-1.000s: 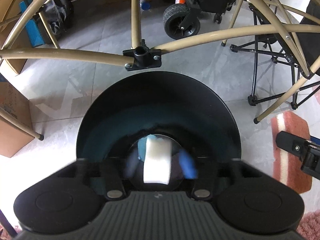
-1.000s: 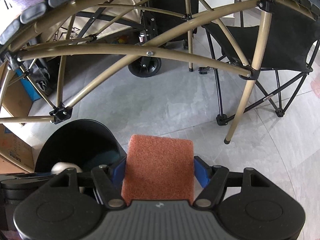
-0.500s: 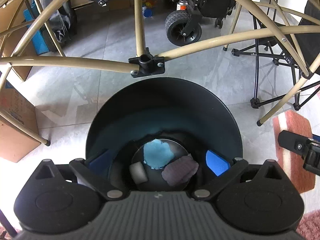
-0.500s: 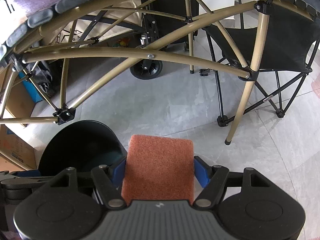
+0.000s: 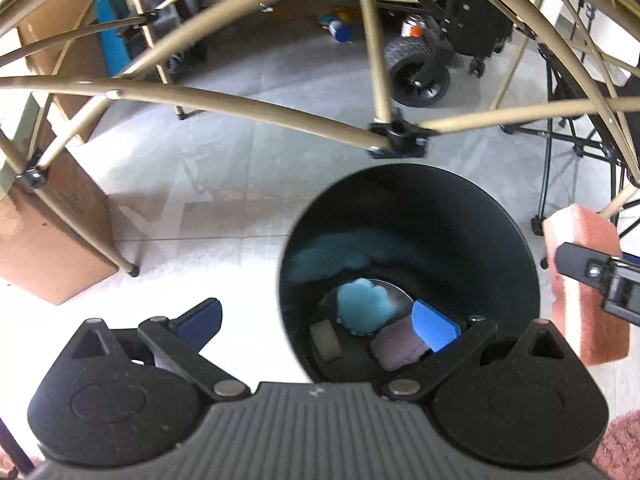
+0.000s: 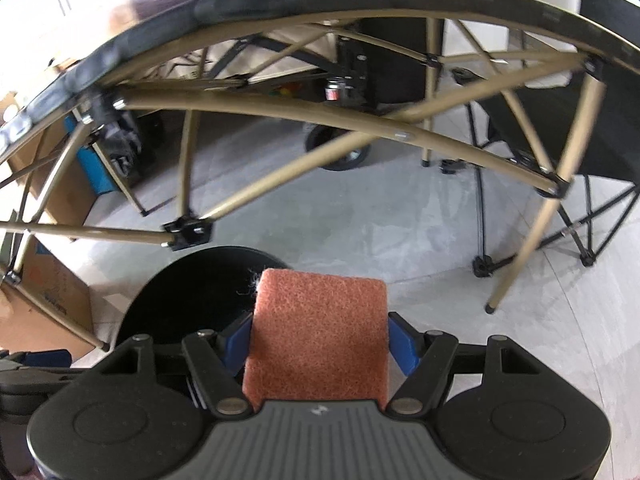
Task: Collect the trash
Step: 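Open the right tool over the bin to drop the sponge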
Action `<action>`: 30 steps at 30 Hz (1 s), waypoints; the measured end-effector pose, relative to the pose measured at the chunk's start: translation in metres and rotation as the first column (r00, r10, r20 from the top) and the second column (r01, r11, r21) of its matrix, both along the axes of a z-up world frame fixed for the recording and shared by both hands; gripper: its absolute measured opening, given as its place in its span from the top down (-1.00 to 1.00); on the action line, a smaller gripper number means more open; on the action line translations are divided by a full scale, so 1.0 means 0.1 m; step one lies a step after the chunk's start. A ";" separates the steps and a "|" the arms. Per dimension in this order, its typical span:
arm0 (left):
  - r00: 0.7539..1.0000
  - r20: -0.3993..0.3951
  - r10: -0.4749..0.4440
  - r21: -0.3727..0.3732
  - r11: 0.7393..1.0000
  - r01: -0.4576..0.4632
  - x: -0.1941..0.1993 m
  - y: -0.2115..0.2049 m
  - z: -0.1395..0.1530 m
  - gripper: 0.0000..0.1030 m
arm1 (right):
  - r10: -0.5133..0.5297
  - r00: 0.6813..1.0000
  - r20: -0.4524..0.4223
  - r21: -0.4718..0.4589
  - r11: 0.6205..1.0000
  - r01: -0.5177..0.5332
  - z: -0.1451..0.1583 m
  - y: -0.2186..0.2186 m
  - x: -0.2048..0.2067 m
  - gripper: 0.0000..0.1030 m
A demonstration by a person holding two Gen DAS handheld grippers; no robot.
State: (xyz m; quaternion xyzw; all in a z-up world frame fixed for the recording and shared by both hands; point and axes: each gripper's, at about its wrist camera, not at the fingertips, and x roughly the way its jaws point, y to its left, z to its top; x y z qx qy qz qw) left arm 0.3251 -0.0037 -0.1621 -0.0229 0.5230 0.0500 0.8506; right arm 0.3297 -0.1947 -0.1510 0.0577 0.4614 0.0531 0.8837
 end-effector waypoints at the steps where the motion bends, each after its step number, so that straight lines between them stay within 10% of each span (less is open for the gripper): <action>1: 1.000 0.005 0.007 0.003 1.000 -0.007 -0.02 0.05 0.02 -1.00 | 0.013 1.000 0.000 -0.002 1.000 -0.013 0.00 0.07 0.01 -0.34; 30: 0.991 0.000 0.137 0.054 0.989 -0.137 -0.36 0.94 0.01 -1.00 | 0.175 0.981 -0.079 -0.090 0.979 -0.182 -0.26 1.14 0.18 -0.35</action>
